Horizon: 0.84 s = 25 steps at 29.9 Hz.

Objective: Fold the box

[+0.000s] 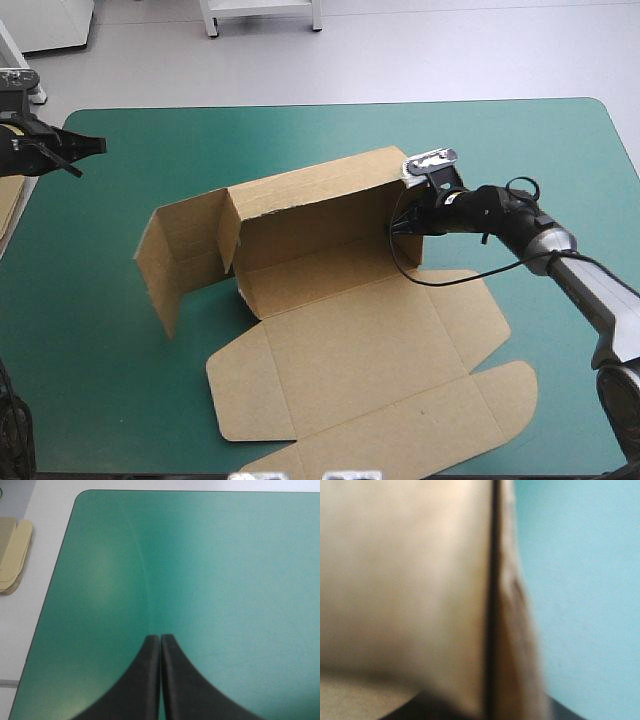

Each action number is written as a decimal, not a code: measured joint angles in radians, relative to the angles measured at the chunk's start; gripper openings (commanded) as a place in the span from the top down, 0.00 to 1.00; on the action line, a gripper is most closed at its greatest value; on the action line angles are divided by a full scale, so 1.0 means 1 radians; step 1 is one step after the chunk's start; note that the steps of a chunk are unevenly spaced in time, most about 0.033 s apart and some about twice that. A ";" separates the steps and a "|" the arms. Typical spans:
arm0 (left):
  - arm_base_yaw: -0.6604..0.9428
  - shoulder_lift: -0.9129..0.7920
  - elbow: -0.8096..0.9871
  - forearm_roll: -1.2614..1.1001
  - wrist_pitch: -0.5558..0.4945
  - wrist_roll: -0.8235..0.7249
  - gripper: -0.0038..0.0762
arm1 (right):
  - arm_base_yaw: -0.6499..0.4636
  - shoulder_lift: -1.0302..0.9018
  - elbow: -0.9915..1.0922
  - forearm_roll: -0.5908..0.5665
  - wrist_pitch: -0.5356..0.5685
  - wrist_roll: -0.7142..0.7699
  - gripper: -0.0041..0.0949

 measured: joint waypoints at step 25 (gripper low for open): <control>0.000 0.100 0.000 0.004 -0.010 0.021 0.96 | -0.021 0.237 -0.633 -0.140 0.664 0.258 0.96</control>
